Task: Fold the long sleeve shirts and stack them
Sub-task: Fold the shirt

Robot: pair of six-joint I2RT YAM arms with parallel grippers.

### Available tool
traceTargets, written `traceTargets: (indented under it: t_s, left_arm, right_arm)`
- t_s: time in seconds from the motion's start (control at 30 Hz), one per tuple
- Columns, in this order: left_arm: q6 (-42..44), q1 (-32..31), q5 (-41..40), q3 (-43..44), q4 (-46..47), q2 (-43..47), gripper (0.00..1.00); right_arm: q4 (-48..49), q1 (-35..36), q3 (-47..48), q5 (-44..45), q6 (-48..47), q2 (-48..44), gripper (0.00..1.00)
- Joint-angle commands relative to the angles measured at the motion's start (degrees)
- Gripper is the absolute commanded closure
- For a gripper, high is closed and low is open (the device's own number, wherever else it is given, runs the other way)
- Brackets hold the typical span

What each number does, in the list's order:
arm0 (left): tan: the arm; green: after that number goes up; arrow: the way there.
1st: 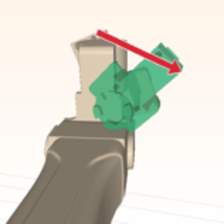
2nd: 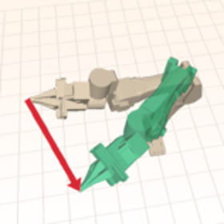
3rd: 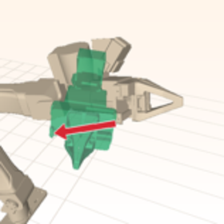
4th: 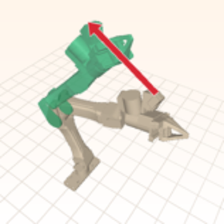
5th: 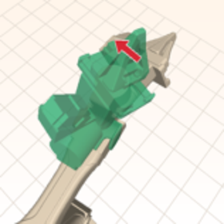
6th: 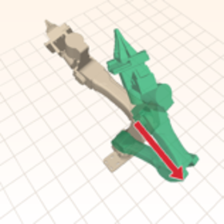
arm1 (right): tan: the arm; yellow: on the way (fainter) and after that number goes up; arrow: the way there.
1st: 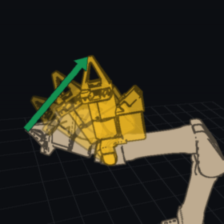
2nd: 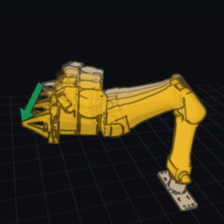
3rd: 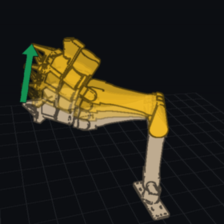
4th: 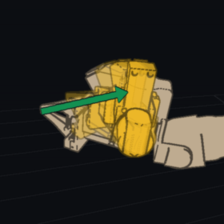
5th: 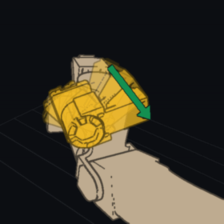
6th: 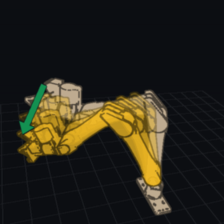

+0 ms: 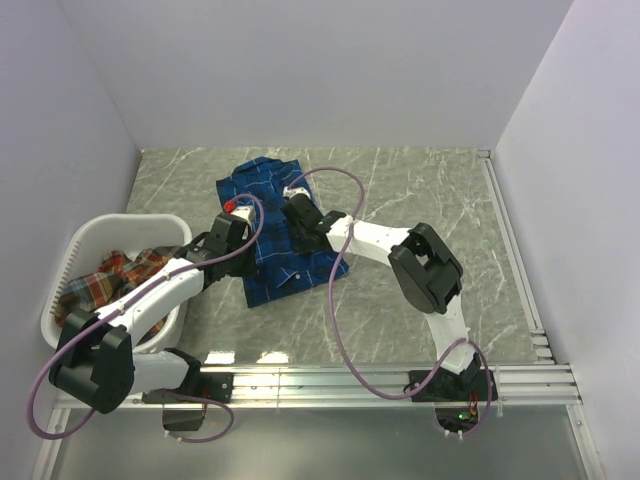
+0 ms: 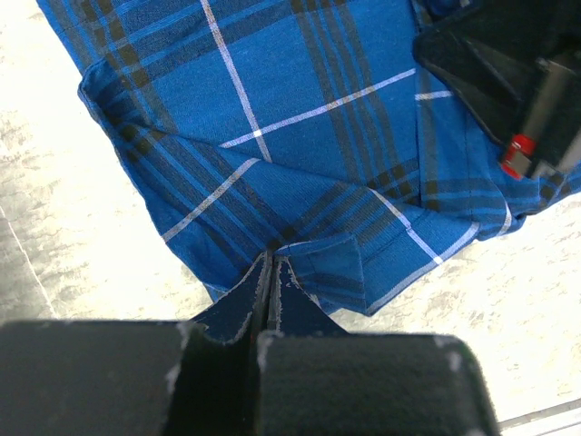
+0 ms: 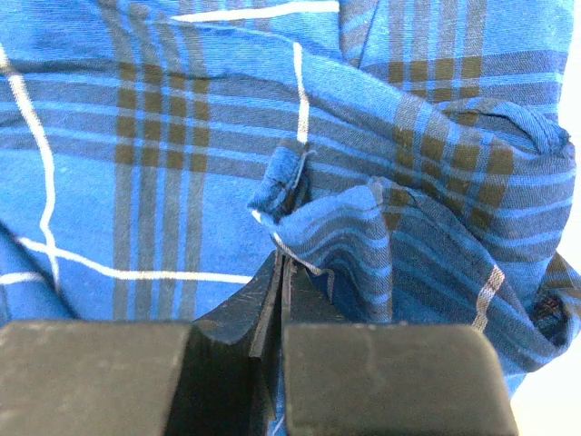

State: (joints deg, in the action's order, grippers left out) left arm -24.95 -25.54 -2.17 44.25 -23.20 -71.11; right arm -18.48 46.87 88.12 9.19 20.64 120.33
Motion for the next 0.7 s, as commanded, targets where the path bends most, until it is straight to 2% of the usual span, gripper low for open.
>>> traceTargets:
  t_s: [0.0, 0.3, 0.53, 0.57, 0.6, 0.67]
  left_arm:
    - [-0.5, -0.2, -0.8, 1.1, 1.6, -0.3, 0.99]
    - [-0.5, -0.1, -1.0, 1.1, 1.7, -0.4, 1.0]
    - [-0.5, -0.2, -0.9, 1.1, 1.7, -0.4, 0.99]
    - [-0.5, -0.2, -0.9, 1.1, 1.6, -0.4, 1.0]
    - [-0.5, -0.2, -0.9, 1.1, 1.6, -0.4, 1.0]
    - [-0.5, -0.2, -1.0, 1.1, 1.6, -0.3, 0.99]
  right_arm:
    - [4.4, 0.5, -2.4, -2.0, -1.4, -6.8, 1.0]
    - [11.7, 0.8, -7.2, -8.9, -5.3, -10.4, 1.0]
    - [12.8, 0.9, -5.8, -18.1, -7.5, -7.8, 0.92]
    - [12.7, 1.0, -5.7, -18.2, -7.5, -7.7, 0.89]
    - [12.8, 1.0, -5.7, -18.2, -7.8, -8.1, 0.79]
    - [12.7, 0.9, -5.6, -17.8, -8.0, -9.2, 0.68]
